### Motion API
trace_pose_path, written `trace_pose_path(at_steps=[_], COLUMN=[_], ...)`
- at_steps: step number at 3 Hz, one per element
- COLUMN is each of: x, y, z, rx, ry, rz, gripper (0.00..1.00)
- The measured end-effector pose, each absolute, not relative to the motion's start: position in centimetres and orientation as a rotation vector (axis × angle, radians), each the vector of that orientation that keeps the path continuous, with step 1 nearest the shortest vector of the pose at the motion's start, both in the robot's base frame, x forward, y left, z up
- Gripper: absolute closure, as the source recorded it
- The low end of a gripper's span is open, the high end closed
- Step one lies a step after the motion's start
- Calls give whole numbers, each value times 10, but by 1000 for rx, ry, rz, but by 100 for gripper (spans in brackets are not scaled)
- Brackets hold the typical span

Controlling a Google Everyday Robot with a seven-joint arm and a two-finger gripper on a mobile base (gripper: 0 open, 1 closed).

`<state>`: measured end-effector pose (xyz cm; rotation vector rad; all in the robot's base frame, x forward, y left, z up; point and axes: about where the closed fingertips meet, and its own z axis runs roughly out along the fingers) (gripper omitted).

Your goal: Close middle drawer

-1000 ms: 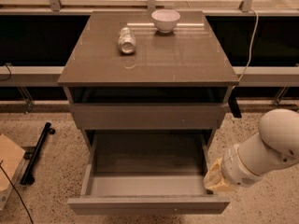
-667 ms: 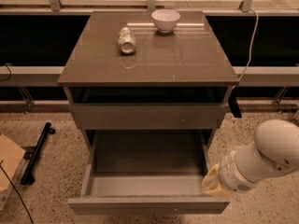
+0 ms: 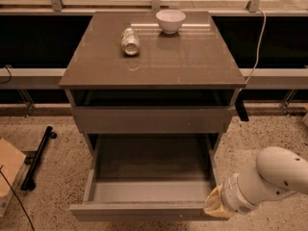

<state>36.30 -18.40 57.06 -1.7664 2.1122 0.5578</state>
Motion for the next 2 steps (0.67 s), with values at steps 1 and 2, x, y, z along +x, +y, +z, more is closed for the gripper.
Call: trace_pose_path(at_steps=[1,2], x=[365,368], y=[-188,-191], z=[532,494], rx=[-1716,-1676], ry=[2135,2158], rz=[616,680], gripper=[100,100])
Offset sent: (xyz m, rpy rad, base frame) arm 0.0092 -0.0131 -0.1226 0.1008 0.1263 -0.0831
